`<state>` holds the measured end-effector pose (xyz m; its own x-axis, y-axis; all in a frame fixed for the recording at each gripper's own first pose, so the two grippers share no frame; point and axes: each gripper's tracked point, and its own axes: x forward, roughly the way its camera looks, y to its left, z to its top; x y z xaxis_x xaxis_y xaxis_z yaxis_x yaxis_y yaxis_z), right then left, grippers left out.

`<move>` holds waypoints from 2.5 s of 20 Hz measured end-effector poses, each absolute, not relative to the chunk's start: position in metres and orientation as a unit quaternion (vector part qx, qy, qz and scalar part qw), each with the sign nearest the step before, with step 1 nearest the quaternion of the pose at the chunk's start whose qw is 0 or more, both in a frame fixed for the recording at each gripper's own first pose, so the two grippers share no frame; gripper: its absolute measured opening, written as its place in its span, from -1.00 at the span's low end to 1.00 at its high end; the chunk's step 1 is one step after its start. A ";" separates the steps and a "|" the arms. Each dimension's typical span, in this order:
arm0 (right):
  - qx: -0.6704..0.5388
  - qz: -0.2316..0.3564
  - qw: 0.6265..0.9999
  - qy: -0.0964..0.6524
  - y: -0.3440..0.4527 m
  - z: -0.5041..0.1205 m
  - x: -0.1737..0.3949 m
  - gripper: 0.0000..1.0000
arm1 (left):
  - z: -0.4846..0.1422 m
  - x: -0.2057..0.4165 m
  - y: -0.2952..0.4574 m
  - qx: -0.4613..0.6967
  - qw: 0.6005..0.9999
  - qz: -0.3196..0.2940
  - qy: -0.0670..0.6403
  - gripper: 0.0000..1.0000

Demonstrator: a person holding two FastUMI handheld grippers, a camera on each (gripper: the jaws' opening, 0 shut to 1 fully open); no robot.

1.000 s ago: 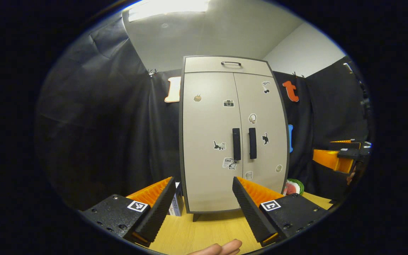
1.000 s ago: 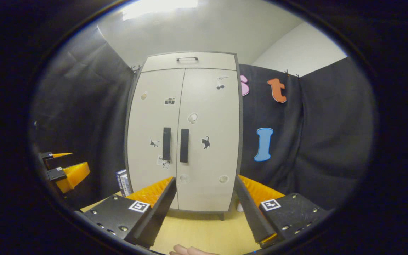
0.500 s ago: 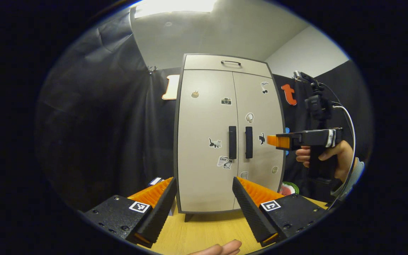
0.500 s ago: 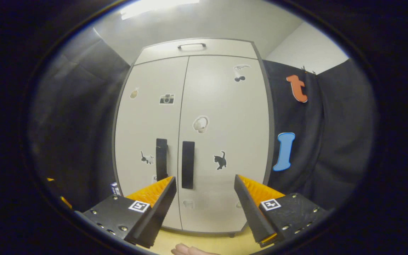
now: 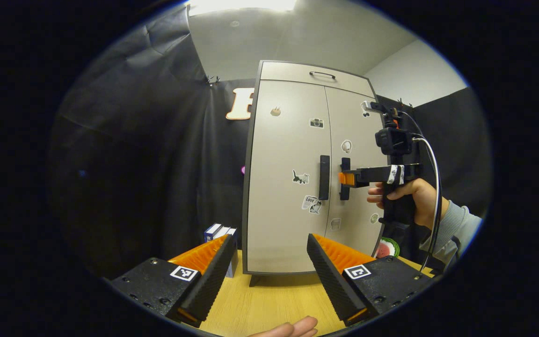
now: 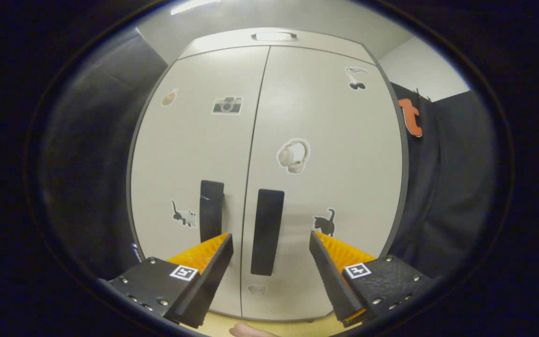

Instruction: Open the right door of the double-door shoe cabinet with the right hand, and open the left door with the left hand.

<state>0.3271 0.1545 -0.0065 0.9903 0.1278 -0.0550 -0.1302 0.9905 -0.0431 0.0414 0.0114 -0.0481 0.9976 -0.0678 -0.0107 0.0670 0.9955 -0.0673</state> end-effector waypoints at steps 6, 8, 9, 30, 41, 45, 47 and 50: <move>-0.016 0.027 0.999 0.025 0.147 -0.008 0.355 0.51 | -0.060 0.040 0.023 -0.046 0.998 -0.036 0.015 0.96; -0.013 0.027 0.999 0.040 0.149 -0.018 0.364 0.27 | -0.057 0.039 0.028 -0.051 0.998 -0.034 0.016 0.96; 0.000 0.036 0.998 0.042 0.153 -0.020 0.366 0.18 | -0.056 0.038 0.029 -0.051 0.998 -0.033 0.014 0.96; 0.040 0.090 0.994 0.044 0.145 -0.019 0.333 -0.48 | -0.066 0.031 -0.010 -0.058 0.997 -0.038 0.046 0.93; 0.020 0.129 0.990 0.048 0.134 -0.022 0.309 -0.49 | -0.063 0.031 -0.027 -0.037 0.998 -0.041 0.036 0.86; 0.018 0.145 0.988 0.045 0.129 -0.021 0.305 -0.49 | -0.060 0.032 -0.025 -0.043 0.998 -0.039 0.031 0.84; 0.027 0.150 0.987 0.048 0.126 -0.021 0.300 -0.48 | -0.060 0.031 -0.027 -0.041 0.998 -0.040 0.030 0.86; 0.034 0.155 0.986 0.047 0.120 -0.021 0.296 -0.49 | -0.065 0.031 -0.032 -0.039 0.998 -0.047 0.034 0.86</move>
<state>0.2960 0.1204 -0.0205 0.9473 0.3096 -0.0823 -0.3031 0.9494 0.0822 0.0313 -0.0319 -0.0648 0.9933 -0.0957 -0.0649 0.0903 0.9926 -0.0816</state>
